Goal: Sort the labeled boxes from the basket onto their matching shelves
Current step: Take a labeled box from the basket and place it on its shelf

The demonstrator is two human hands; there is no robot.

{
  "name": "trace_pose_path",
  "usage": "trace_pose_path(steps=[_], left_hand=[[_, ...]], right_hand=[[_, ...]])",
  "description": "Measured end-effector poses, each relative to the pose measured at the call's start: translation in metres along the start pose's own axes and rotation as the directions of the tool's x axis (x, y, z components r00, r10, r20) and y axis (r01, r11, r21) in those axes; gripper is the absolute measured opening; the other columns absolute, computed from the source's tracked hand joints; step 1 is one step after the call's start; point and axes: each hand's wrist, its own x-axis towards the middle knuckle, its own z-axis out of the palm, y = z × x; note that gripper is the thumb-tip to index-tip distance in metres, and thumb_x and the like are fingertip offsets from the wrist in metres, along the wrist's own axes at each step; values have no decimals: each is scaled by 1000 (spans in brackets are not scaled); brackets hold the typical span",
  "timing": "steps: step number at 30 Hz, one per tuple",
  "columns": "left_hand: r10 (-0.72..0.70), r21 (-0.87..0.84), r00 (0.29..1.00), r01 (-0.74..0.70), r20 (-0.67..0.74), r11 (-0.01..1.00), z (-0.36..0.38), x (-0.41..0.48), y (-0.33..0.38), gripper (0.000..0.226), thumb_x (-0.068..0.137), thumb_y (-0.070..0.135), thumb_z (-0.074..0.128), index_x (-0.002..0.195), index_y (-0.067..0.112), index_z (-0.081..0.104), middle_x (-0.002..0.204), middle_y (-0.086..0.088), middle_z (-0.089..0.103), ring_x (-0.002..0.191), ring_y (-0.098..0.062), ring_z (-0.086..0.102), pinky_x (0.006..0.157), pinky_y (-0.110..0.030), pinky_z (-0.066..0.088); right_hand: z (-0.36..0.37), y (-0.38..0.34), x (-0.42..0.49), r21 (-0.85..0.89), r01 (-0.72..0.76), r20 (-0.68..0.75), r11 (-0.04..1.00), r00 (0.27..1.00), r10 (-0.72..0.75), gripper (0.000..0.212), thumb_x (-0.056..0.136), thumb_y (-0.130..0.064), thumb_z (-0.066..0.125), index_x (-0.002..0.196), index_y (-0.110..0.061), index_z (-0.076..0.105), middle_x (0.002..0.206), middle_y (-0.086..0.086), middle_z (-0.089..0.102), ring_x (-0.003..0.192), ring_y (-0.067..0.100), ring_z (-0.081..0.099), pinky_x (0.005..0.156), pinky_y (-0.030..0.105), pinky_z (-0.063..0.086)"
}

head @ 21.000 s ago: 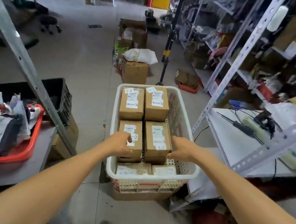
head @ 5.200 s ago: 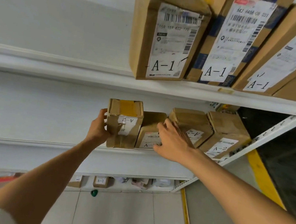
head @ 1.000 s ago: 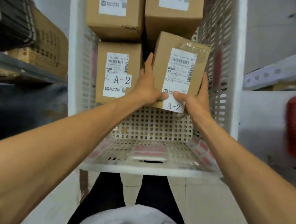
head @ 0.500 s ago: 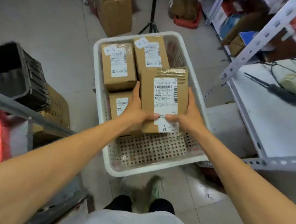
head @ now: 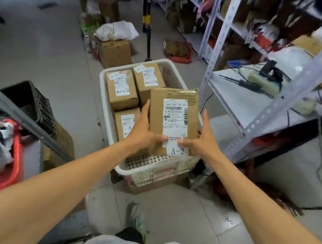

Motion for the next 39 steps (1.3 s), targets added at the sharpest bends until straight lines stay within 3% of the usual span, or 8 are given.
trace_pose_path(steps=[6,10,16,19,23,29,36,39], left_hand=[[56,21,992,-59,112,998,76,-85,0,129,60,15,90,152,33,2,138,11,44,111,9,49,86,-11,45],[64,53,981,-75,183,996,129,-119,17,128,56,14,91,151,34,8,143,-5,44,125,-22,49,98,-45,49],[202,66,904,-243,376,968,221,-136,69,121,59,15,90,148,39,13,144,-1,42,124,-22,48,95,-43,50],[275,24,816,-332,509,943,273,-138,103,122,60,17,90,150,36,10,148,2,37,128,-23,44,101,-43,45],[375,-104,649,-416,662,903,349,-148,156,119,60,21,90,150,37,13,136,10,44,105,6,50,82,-10,42],[408,-269,322,-398,854,877,457,-194,244,111,66,19,86,148,40,14,133,-9,49,119,-24,52,96,-47,49],[418,-420,-84,-350,904,837,547,-278,305,107,68,6,83,145,44,19,109,-1,53,103,-21,61,76,-31,58],[361,-424,-246,-292,900,858,569,-319,308,102,70,0,80,143,40,20,111,-2,52,105,-24,62,76,-37,60]], right_hand=[[-44,54,-114,-90,-35,-56,995,998,30,135,65,-8,86,150,-37,-15,153,0,35,131,20,45,106,44,41],[-82,86,-178,-18,-97,-193,995,977,92,143,62,-12,89,146,-42,-22,149,1,39,116,7,44,94,29,40],[-158,110,-261,37,-107,-396,994,911,113,131,61,-11,88,152,-39,-3,127,-24,43,120,3,41,107,37,38],[-204,113,-300,79,-94,-540,992,833,122,112,71,-18,83,151,-42,7,137,-15,48,124,14,48,105,45,42],[-259,111,-359,63,-100,-743,993,659,114,103,76,-21,79,151,-41,11,115,-30,53,110,10,60,91,32,54],[-319,98,-455,128,-156,-928,979,329,174,102,76,-25,80,151,-37,12,138,-6,51,122,23,54,98,51,48],[-326,91,-555,211,-229,-973,950,-142,182,96,81,-24,76,150,-38,12,135,3,56,115,24,59,84,39,54],[-309,99,-590,280,-243,-930,929,-308,200,94,81,-28,76,150,-36,13,134,3,57,112,21,60,78,29,54]])
